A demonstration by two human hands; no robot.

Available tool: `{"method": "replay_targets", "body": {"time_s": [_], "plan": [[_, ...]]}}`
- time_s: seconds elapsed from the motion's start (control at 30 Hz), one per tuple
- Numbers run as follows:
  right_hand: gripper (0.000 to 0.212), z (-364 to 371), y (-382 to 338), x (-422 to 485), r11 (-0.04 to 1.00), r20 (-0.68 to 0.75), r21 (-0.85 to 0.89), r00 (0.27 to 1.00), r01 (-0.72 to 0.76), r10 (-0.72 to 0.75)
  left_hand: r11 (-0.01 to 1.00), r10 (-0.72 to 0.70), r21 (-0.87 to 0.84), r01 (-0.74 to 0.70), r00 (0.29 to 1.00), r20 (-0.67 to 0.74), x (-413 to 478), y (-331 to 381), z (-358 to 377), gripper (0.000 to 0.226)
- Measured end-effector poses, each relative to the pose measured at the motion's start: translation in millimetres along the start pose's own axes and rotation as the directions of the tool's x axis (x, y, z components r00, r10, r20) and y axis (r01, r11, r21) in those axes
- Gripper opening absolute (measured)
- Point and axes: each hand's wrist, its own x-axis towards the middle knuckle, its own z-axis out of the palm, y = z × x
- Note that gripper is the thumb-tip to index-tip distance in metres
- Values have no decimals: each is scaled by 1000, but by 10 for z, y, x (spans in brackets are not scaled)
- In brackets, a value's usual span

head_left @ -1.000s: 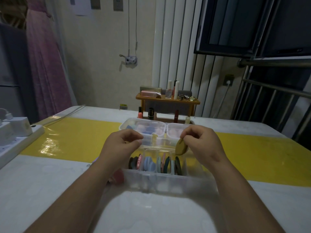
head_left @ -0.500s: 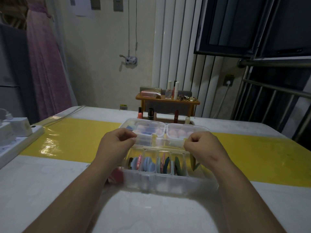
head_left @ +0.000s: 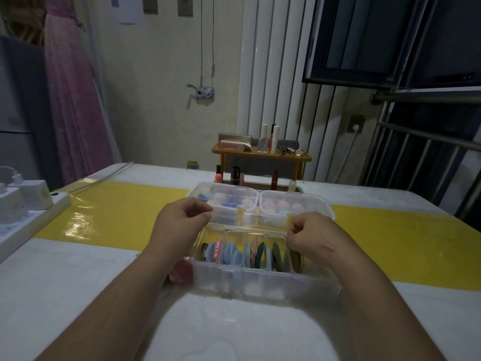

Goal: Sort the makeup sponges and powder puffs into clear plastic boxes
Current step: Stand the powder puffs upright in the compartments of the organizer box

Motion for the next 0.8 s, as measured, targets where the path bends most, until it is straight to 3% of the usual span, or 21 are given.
{"method": "replay_targets", "body": {"time_s": [0.53,0.8], "plan": [[11,-39,-22,-41,999,-22,-42,1000,-22,21,999,-35,-11,35,999,-3,-5,8,-3,15],[14,0,-46,-67,998,-137,38,990,48,-42,992,-126,3,126,988,-85,53,-79,-140,24]]}}
